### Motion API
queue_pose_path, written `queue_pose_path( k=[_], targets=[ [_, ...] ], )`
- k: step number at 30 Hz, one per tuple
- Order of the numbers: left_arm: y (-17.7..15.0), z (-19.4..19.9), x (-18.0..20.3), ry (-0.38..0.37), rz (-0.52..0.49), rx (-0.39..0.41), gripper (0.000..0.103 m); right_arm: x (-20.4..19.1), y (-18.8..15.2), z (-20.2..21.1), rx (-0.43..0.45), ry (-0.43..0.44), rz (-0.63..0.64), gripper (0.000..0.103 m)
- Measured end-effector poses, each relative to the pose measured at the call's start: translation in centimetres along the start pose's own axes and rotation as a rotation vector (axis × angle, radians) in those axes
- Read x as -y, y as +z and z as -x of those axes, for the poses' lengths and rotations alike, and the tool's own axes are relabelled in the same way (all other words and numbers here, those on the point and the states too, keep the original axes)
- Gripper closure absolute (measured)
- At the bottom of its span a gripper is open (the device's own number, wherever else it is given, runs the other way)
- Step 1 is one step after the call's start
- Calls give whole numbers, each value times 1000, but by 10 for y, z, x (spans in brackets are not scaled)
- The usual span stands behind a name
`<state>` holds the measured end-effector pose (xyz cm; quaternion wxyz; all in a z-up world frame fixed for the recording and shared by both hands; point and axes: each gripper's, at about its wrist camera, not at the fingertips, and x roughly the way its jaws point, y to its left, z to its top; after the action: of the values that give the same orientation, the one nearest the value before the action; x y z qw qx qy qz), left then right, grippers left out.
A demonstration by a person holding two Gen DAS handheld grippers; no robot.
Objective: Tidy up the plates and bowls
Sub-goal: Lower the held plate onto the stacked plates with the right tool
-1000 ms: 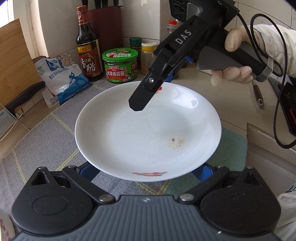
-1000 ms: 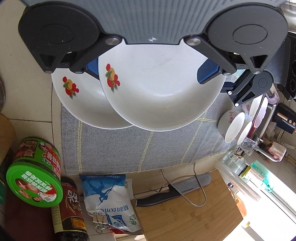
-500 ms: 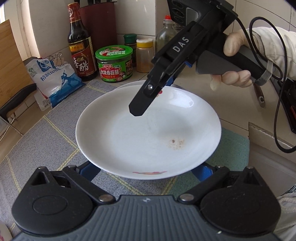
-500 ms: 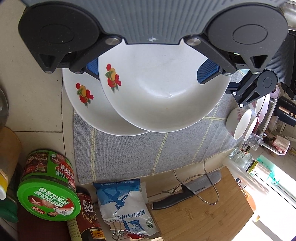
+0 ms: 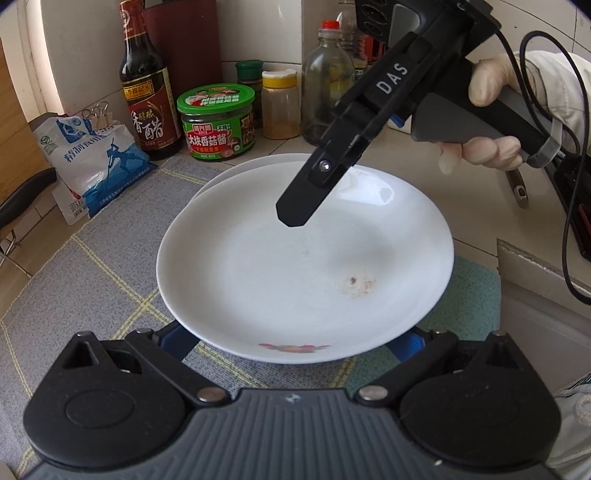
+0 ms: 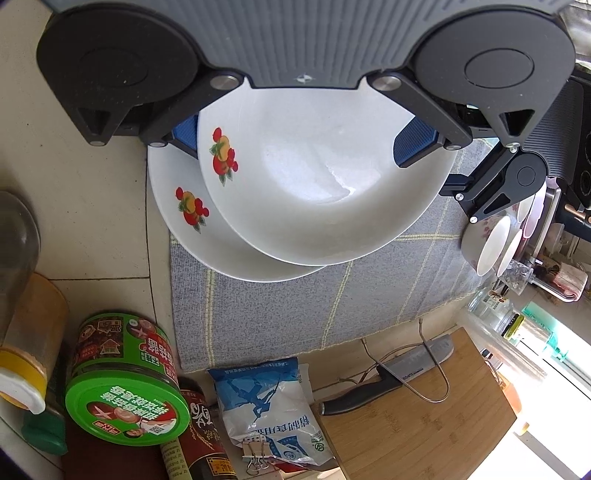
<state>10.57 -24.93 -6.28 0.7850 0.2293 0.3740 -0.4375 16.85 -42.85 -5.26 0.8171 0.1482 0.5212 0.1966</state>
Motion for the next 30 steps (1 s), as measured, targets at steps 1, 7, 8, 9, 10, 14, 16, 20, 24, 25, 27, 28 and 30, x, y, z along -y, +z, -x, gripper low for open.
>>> queue_pose_path(
  k=[1, 7, 8, 9, 10, 14, 16, 20, 24, 25, 27, 28, 30],
  targets=[
    [0, 0, 1, 4, -7, 2, 1, 0, -1, 1, 1, -3, -3, 0],
    [1, -1, -1, -3, -8, 10, 2, 4, -7, 8, 16, -30, -37, 0],
    [1, -1, -1, -2, -9, 13, 2, 4, -8, 9, 17, -38, -38, 0],
    [1, 0, -1, -2, -10, 15, 2, 4, -9, 10, 17, -47, -40, 0],
    [1, 0, -2, -3, -11, 15, 2, 4, -11, 11, 24, -48, -45, 0],
    [1, 0, -3, -4, -7, 20, 2, 2, -15, 18, 41, -61, -61, 0],
    [1, 0, -3, -4, -7, 22, 2, 0, -15, 21, 45, -72, -67, 0],
    [0, 0, -3, -5, 2, 25, 2, -5, -18, 24, 53, -102, -62, 0],
    [-1, 2, -2, 9, 9, 28, 2, -13, -20, 25, 52, -146, -39, 0],
    [-2, 2, -3, 11, 14, 30, 2, -15, -21, 25, 51, -158, -29, 0],
    [-3, 4, -3, 14, 17, 33, 2, -18, -22, 25, 54, -180, -13, 0],
    [-3, 4, -2, 21, 14, 33, 2, -19, -23, 25, 56, -190, -7, 0],
    [-4, 4, -1, 26, 10, 33, 2, -22, -24, 23, 56, -217, 12, 0]
  ],
)
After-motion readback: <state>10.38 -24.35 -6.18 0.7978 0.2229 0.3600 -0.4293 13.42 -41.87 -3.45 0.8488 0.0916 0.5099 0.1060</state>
